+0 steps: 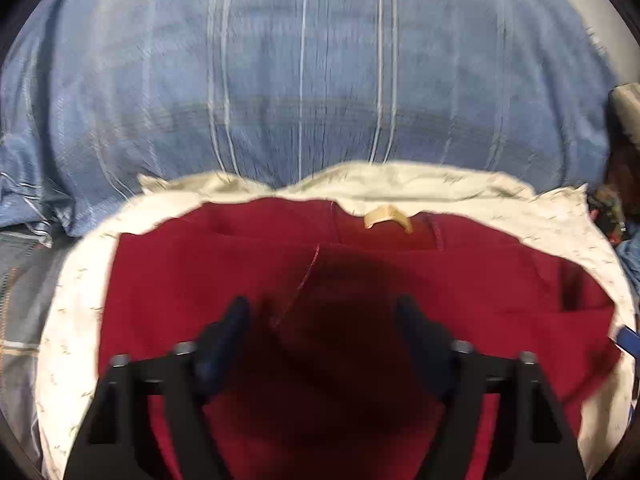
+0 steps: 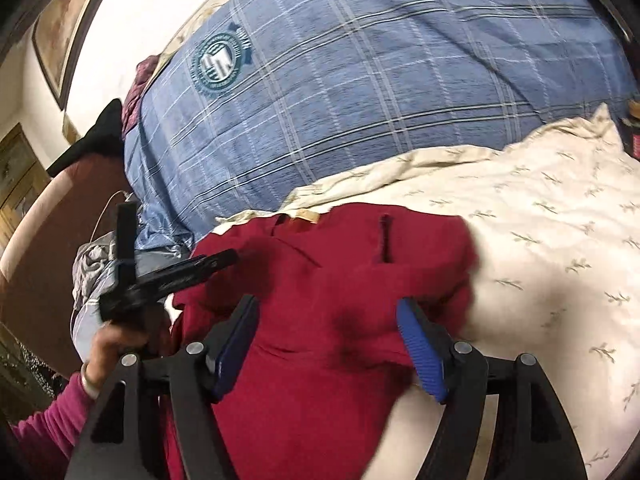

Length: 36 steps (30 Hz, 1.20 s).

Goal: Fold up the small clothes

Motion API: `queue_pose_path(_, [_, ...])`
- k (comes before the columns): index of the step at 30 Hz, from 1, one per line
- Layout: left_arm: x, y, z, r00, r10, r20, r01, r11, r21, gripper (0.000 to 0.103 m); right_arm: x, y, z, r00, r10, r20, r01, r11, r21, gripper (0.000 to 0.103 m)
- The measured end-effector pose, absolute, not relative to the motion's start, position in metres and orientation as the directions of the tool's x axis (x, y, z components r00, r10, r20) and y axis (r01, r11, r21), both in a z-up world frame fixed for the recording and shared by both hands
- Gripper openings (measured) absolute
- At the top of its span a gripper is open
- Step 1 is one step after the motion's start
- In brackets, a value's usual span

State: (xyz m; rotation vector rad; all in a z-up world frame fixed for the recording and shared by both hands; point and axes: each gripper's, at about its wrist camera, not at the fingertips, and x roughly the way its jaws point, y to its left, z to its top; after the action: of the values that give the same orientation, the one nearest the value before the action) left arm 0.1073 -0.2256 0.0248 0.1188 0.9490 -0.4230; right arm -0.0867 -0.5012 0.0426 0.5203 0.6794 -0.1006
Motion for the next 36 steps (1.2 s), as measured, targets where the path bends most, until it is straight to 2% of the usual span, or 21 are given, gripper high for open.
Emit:
queue_pose_path(1, [0.114, -0.232, 0.019, 0.481, -0.289, -0.827, 0.398, 0.913, -0.087, 0.034, -0.089, -0.505, 0.041, 0.778, 0.074, -0.624, 0.263, 0.863, 0.43, 0.074])
queue_pose_path(4, [0.123, -0.243, 0.018, 0.456, -0.306, -0.836, 0.419, 0.902, -0.102, 0.007, -0.095, -0.516, 0.04, 0.782, 0.062, -0.621, 0.286, 0.849, 0.445, 0.075])
queue_pose_path(7, [0.119, -0.236, 0.054, 0.509, -0.377, -0.774, 0.442, 0.886, -0.141, 0.006, -0.099, -0.521, 0.042, 0.788, 0.039, -0.614, 0.302, 0.845, 0.442, 0.075])
queue_pose_path(9, [0.112, -0.214, 0.086, 0.581, -0.408, -0.704, 0.435, 0.887, -0.155, 0.006, -0.099, -0.523, 0.044, 0.791, 0.033, -0.611, 0.307, 0.843, 0.442, 0.077])
queue_pose_path(12, [0.107, -0.177, 0.106, 0.654, -0.379, -0.654, 0.379, 0.913, -0.15, 0.006, -0.095, -0.522, 0.045, 0.783, 0.022, -0.622, 0.31, 0.853, 0.421, 0.081])
queue_pose_path(14, [0.105, -0.156, 0.101, 0.661, -0.359, -0.659, 0.341, 0.926, -0.161, 0.006, -0.088, -0.52, 0.042, 0.773, 0.012, -0.634, 0.314, 0.861, 0.399, 0.082])
queue_pose_path(18, [0.106, -0.137, 0.063, 0.589, -0.337, -0.734, 0.303, 0.935, -0.186, 0.006, -0.073, -0.522, 0.034, 0.738, -0.024, -0.675, 0.364, 0.856, 0.368, 0.082])
queue_pose_path(22, [0.117, -0.135, 0.044, 0.562, -0.348, -0.75, 0.283, 0.933, -0.222, 0.006, -0.06, -0.51, 0.028, 0.712, 0.011, -0.702, 0.347, 0.864, 0.365, 0.082])
queue_pose_path(25, [0.121, -0.134, 0.041, 0.556, -0.347, -0.755, 0.277, 0.934, -0.226, 0.006, -0.049, -0.496, 0.025, 0.662, -0.045, -0.748, 0.336, 0.91, 0.243, 0.077])
queue_pose_path(27, [0.123, -0.135, 0.038, 0.55, -0.351, -0.757, 0.28, 0.932, -0.229, 0.006, -0.039, -0.492, 0.01, 0.534, -0.187, -0.824, 0.371, 0.928, 0.03, 0.073])
queue_pose_path(29, [0.121, -0.137, 0.039, 0.536, -0.363, -0.762, 0.296, 0.926, -0.234, 0.013, -0.044, -0.498, 0.001, 0.486, -0.245, -0.839, 0.382, 0.923, -0.048, 0.071])
queue_pose_path(30, [0.116, -0.139, 0.037, 0.534, -0.37, -0.76, 0.306, 0.923, -0.234, 0.023, -0.05, -0.504, 0.001, 0.497, -0.226, -0.838, 0.398, 0.917, -0.011, 0.071])
queue_pose_path(31, [0.112, -0.14, 0.038, 0.537, -0.377, -0.755, 0.318, 0.919, -0.233, 0.038, -0.055, -0.51, 0.004, 0.507, -0.202, -0.838, 0.414, 0.91, 0.031, 0.071])
queue_pose_path(33, [0.107, -0.141, 0.04, 0.553, -0.379, -0.741, 0.337, 0.916, -0.217, 0.052, -0.063, -0.516, 0.016, 0.554, -0.163, -0.817, 0.43, 0.896, 0.113, 0.071])
queue_pose_path(36, [0.104, -0.145, 0.039, 0.567, -0.359, -0.741, 0.341, 0.922, -0.186, 0.052, -0.061, -0.517, 0.04, 0.667, -0.131, -0.734, 0.408, 0.888, 0.212, 0.074])
